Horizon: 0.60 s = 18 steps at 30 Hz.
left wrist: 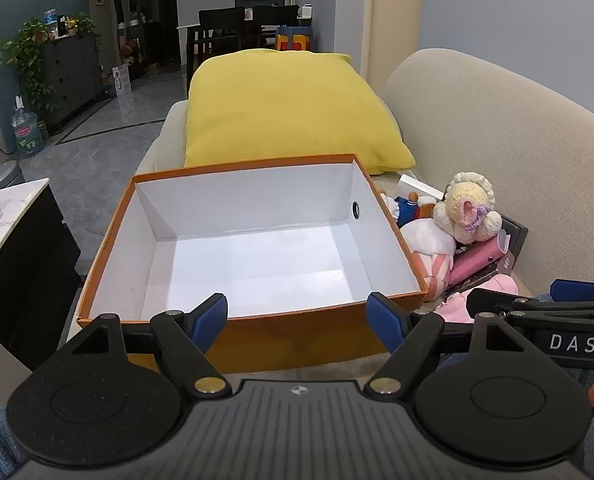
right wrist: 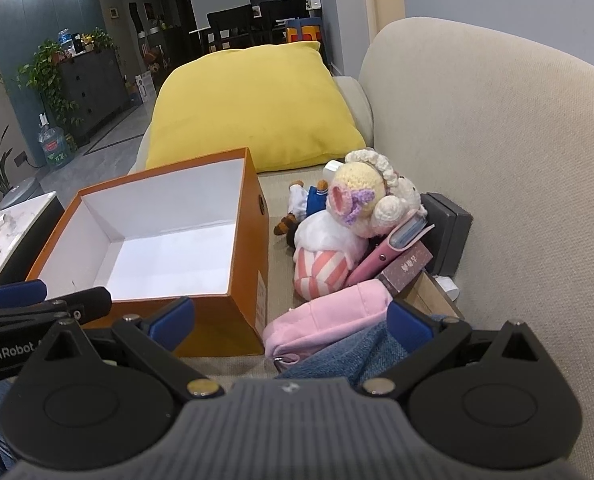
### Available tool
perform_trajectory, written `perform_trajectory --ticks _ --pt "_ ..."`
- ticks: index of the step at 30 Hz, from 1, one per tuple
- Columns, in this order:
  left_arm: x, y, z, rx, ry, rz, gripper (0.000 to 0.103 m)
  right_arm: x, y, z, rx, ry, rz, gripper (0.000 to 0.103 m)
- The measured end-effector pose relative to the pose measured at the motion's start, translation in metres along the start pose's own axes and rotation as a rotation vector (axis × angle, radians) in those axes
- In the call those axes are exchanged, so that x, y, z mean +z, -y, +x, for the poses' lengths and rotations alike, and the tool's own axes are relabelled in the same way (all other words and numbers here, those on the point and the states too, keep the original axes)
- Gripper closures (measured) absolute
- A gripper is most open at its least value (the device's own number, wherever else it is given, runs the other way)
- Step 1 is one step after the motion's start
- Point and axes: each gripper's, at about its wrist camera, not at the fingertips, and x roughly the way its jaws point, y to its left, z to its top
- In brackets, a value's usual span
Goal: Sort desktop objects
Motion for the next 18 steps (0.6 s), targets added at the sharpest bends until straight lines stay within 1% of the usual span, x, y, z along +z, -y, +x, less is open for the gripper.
perform_trajectory --ticks 12,18 --pt "0.004 0.006 0.011 -0.024 -0.025 0.013 0.012 0.001 0.008 0.008 -0.020 -0.020 0.018 0.001" --pt "0.017 0.016 0.019 -0.078 -0.032 0.053 0.012 0.009 0.020 0.014 -0.033 -0.035 0.019 0.001"
